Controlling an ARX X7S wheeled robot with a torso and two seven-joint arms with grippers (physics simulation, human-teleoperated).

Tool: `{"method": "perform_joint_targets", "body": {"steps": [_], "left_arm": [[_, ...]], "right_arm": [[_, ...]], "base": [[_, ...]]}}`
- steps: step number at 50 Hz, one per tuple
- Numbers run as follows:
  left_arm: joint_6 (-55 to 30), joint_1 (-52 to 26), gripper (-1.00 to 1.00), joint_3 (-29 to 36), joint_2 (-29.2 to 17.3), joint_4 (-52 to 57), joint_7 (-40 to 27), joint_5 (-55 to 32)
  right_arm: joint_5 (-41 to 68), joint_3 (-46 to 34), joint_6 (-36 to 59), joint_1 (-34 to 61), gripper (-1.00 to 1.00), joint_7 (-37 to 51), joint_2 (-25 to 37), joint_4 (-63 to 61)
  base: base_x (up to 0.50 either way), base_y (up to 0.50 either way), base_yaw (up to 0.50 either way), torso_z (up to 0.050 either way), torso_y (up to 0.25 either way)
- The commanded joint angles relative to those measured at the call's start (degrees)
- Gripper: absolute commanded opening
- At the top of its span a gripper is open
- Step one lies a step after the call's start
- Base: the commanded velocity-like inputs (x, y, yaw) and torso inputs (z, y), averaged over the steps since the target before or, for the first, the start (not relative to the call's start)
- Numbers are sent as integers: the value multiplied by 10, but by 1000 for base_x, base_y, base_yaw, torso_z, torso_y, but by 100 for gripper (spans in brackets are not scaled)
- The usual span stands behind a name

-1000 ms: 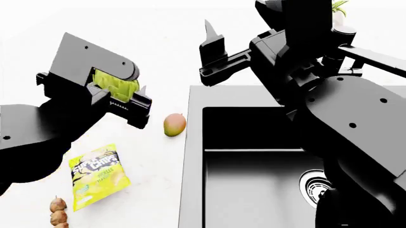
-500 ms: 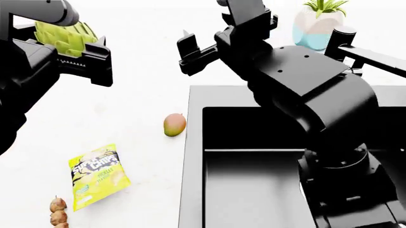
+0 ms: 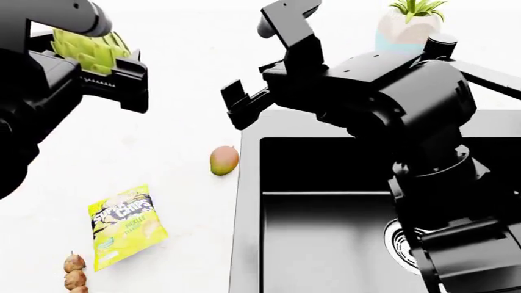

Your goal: Pick up the fruits and vegetables and place them in the sink. Turn on the sink faucet to wash them. Then turn the sink off and put them in the tray.

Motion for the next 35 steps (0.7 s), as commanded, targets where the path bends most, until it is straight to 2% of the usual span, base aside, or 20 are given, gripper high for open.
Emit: {"method": "perform_joint_targets", "body": {"steps": [1,8,26,35], "left_arm": [[3,-3,-100,6,-2,1,-4,-3],[7,-4,-100,11,-5,0,-2,-1],[7,-6,-100,23,-8,2,-5,-5],[19,4,-100,26,-13,3,1,0]], "right_arm": [[10,-26,-14,-14,100,-34,-8,43],[-1,-42,-55,-24,100,-50,-24,95],[24,-66,-30,-65,100,-51,-27,81],[3,-88,-96,-62,100,-80,-52,169]], "base": [[0,0,0,0,0],[0,0,0,0,0],[0,0,0,0,1],[0,0,0,0,0]]}}
